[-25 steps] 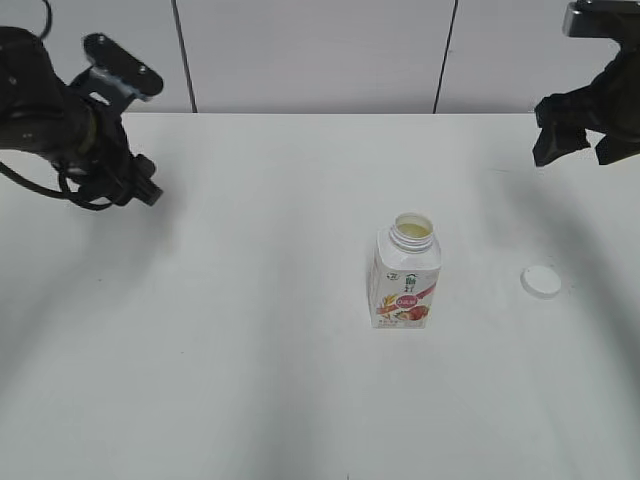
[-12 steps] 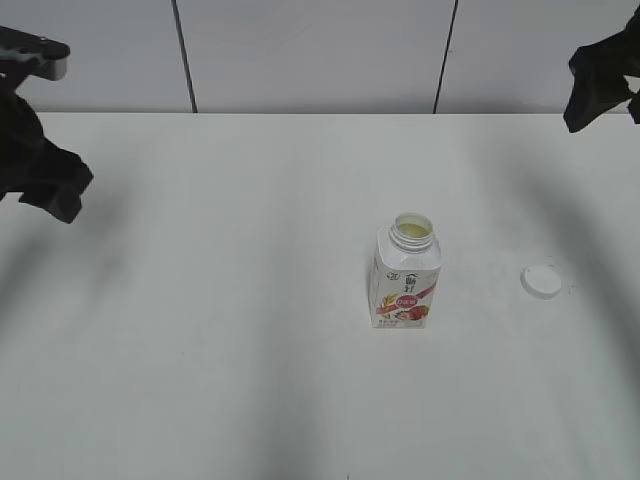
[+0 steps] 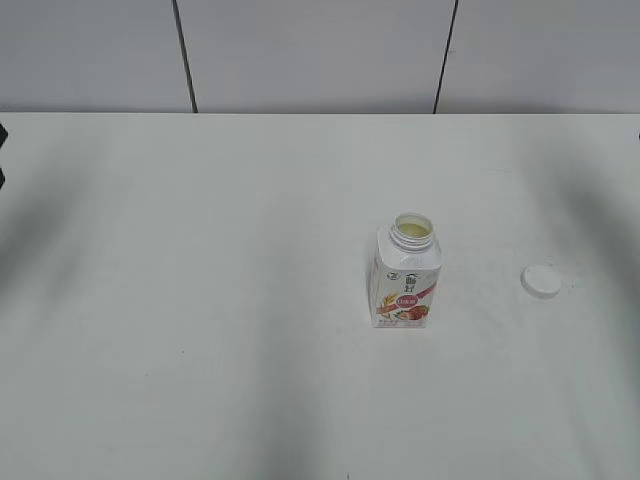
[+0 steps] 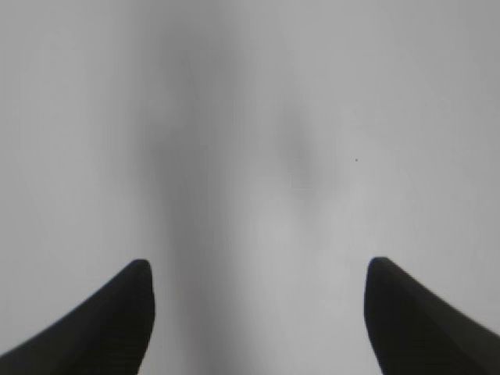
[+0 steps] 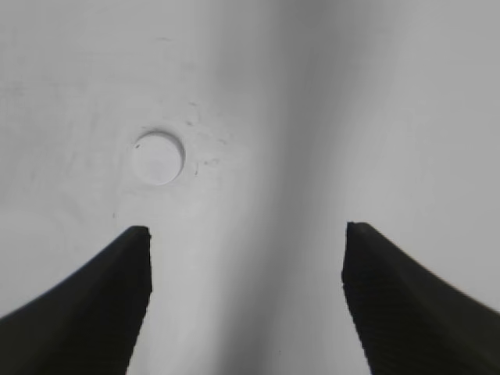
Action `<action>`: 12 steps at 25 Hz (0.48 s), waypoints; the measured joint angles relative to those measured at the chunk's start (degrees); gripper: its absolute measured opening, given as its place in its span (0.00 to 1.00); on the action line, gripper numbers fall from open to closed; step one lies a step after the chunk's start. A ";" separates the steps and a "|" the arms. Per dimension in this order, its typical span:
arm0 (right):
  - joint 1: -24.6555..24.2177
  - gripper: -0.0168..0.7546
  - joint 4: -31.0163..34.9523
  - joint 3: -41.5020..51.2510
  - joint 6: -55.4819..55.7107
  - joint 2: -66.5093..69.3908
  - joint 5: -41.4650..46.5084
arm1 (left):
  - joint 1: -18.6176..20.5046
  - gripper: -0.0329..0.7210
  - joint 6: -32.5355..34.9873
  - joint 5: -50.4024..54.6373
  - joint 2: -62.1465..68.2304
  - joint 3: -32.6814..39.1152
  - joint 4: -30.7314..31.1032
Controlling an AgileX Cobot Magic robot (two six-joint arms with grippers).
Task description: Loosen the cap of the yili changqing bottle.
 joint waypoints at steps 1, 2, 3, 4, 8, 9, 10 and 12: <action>0.00 0.79 0.69 0.11 -0.32 -0.66 0.05 | 0.13 0.72 0.00 0.71 -0.81 0.26 -0.35; 0.00 0.79 1.54 0.44 -0.58 -1.66 0.05 | 0.21 0.72 0.04 1.11 -1.70 0.79 -1.05; 0.06 0.79 2.22 1.07 -0.85 -2.67 0.10 | 0.25 0.72 0.04 1.43 -2.67 1.45 -1.72; 0.06 0.79 2.63 1.94 -0.98 -4.02 0.10 | 0.25 0.72 0.04 1.66 -3.58 2.09 -2.47; 0.06 0.79 3.04 7.33 -2.21 -10.71 0.18 | 0.25 0.72 0.12 2.97 -9.35 5.84 -5.23; 0.06 0.79 3.04 9.18 -2.35 -12.80 0.18 | 0.25 0.72 0.11 3.21 -11.32 7.11 -5.67; 0.06 0.79 3.04 11.11 -2.50 -14.61 0.18 | 0.25 0.72 0.11 3.37 -13.44 8.51 -5.95; 0.06 0.79 3.11 14.62 -2.85 -19.25 0.18 | 0.25 0.72 0.11 3.81 -17.62 11.13 -6.08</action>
